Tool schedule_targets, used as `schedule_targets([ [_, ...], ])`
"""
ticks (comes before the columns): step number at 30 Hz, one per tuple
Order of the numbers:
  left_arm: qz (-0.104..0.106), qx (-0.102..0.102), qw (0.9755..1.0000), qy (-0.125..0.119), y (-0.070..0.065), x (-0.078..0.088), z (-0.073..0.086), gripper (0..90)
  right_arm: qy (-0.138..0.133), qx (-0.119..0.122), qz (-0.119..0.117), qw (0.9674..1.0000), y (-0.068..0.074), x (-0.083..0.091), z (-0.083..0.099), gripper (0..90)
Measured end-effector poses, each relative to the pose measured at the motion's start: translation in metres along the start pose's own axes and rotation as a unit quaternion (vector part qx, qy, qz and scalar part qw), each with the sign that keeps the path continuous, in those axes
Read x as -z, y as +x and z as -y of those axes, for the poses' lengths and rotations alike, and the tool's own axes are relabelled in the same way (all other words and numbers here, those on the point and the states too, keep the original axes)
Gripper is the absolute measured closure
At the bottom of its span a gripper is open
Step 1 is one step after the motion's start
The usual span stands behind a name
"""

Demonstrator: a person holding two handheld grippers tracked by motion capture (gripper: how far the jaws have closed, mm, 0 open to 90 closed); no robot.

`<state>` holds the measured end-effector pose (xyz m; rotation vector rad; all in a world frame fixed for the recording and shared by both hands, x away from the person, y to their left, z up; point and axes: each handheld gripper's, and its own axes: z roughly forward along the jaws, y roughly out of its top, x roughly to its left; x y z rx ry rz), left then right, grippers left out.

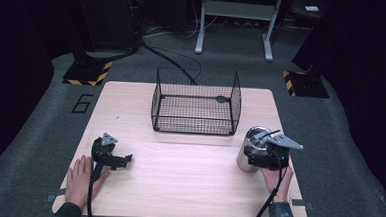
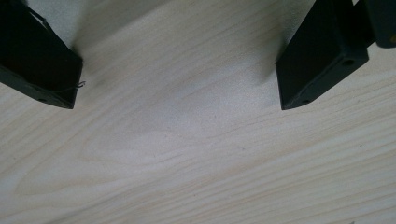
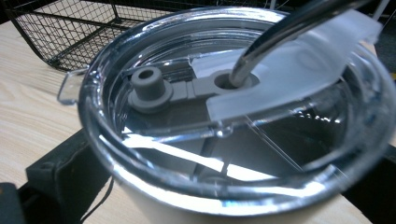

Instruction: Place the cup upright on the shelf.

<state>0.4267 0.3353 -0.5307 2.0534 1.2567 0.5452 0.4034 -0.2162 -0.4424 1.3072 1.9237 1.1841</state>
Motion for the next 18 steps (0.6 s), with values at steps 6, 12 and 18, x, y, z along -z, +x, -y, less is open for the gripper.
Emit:
schedule_targets([
  [6,0.0,0.0,1.0,0.0,0.0001,0.0,0.0,0.2,-0.008,-0.001,0.006,1.0,0.0005,-0.0052,-0.0028,0.0],
  [12,0.0,0.0,1.0,0.0,0.0,0.0,0.0,0.2,-0.02,-0.002,0.017,0.9997,0.0033,-0.0047,-0.0035,2.5],
  [18,0.0,0.0,1.0,0.0,0.0,0.0,0.0,0.2,-0.024,0.001,0.021,0.9995,0.004,-0.0046,-0.0024,3.2],
])
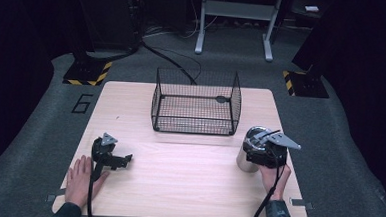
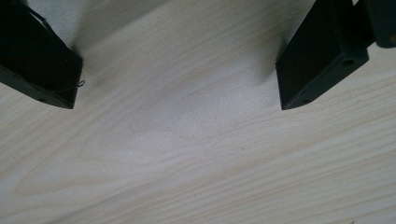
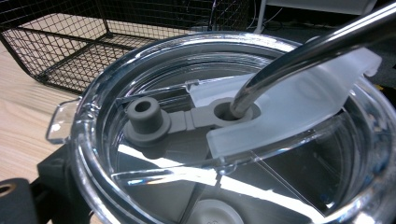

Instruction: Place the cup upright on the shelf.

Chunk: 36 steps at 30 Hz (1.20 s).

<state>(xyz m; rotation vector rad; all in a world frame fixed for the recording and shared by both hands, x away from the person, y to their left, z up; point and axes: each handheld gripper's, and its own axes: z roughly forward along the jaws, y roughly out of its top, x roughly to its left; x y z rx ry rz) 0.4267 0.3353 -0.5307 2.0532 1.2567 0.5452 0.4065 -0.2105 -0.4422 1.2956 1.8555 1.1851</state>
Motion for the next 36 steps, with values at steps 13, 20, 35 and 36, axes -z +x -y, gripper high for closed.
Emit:
schedule_targets([
  [13,0.0,0.0,1.0,0.0,0.0,0.0,0.0,0.2,0.002,0.003,-0.01,0.9999,-0.001,0.001,-0.003,3.5],
  [20,0.0,0.0,1.0,0.0,0.0,0.0,0.0,0.2,-0.008,0.008,-0.01,0.9999,0.001,0.008,-0.011,3.5],
  [35,0.0,0.0,1.0,0.0,0.0,0.0,0.0,0.2,-0.012,0.032,-0.025,0.9991,0.015,0.012,-0.033,3.6],
  [36,0.0,0.0,1.0,0.0,0.0,0.0,0.0,0.2,-0.013,0.031,-0.024,0.9991,0.015,0.012,-0.034,3.6],
])
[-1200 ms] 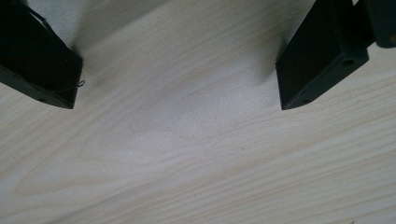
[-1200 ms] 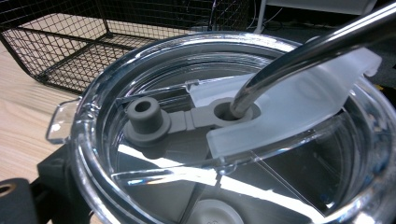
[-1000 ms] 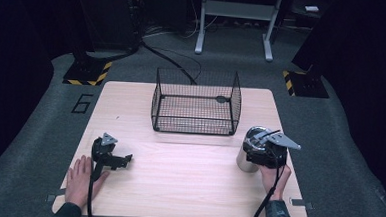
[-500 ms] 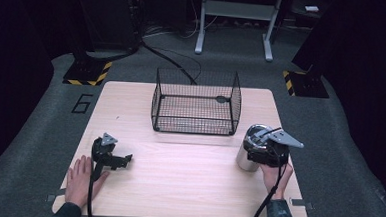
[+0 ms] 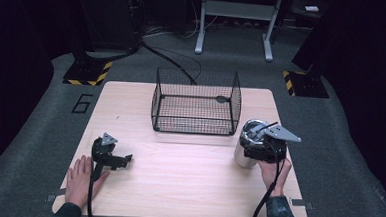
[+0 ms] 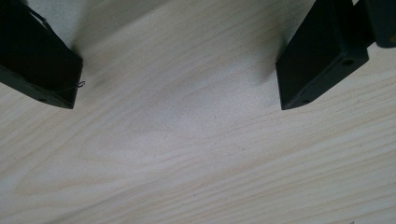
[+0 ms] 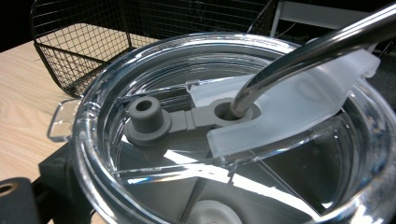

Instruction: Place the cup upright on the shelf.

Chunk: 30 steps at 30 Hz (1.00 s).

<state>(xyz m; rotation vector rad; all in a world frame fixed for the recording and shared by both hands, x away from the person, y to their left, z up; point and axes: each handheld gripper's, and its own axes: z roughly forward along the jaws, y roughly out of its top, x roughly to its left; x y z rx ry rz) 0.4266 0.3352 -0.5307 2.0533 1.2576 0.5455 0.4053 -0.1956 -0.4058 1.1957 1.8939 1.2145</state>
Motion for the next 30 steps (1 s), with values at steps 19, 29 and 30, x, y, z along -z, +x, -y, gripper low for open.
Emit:
schedule_targets([
  [19,0.0,0.0,1.0,0.0,0.0,0.0,0.0,0.2,0.006,0.02,-0.024,0.9995,0.012,-0.006,-0.03,3.7],
  [29,0.0,0.0,1.0,0.0,0.0,0.0,0.0,0.2,0.013,0.021,-0.042,0.9988,0.017,-0.015,-0.045,3.6],
  [30,0.0,-0.001,1.0,-0.001,0.0,0.0,0.0,0.2,0.013,0.022,-0.044,0.9987,0.018,-0.015,-0.047,3.6],
])
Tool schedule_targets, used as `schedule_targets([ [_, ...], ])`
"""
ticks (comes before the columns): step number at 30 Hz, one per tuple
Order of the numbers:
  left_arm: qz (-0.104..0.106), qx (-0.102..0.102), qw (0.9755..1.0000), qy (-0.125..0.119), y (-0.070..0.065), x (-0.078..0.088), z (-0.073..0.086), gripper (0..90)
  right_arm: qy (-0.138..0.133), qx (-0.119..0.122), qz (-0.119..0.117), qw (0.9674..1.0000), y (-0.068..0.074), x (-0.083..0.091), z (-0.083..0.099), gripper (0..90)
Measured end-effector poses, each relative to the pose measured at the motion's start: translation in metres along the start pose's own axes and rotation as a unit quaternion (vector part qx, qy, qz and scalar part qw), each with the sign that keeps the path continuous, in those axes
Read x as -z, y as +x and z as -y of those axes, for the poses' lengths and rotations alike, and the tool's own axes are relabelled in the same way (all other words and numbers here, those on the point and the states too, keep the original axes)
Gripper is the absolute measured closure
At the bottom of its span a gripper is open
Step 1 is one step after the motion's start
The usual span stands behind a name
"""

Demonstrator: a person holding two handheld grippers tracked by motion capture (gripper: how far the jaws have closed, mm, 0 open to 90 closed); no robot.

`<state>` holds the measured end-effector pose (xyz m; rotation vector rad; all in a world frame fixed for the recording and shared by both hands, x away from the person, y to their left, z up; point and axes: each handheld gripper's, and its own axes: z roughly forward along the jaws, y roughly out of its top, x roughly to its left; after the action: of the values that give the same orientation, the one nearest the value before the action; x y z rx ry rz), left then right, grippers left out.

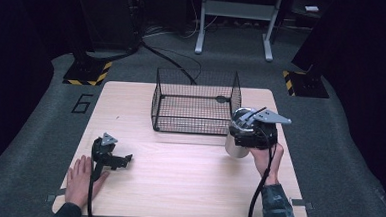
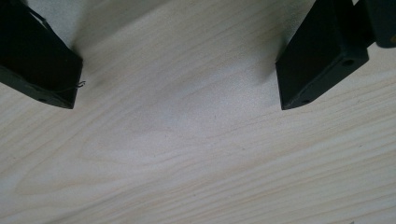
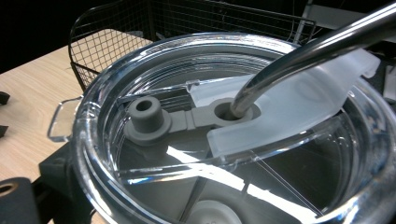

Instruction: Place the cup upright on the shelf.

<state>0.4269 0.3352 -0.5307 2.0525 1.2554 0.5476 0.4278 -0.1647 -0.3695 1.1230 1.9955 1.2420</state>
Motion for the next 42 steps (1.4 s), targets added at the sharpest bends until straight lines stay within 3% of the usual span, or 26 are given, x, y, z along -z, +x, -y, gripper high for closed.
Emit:
schedule_targets([
  [20,0.0,0.0,1.0,0.001,0.0,0.0,0.0,0.2,-0.004,0.003,-0.025,0.9997,0.007,-0.012,-0.039,3.7],
  [42,0.0,0.0,1.0,0.001,0.0,0.0,0.0,0.2,-0.003,0.016,-0.032,0.9994,0.013,-0.03,-0.076,3.7],
])
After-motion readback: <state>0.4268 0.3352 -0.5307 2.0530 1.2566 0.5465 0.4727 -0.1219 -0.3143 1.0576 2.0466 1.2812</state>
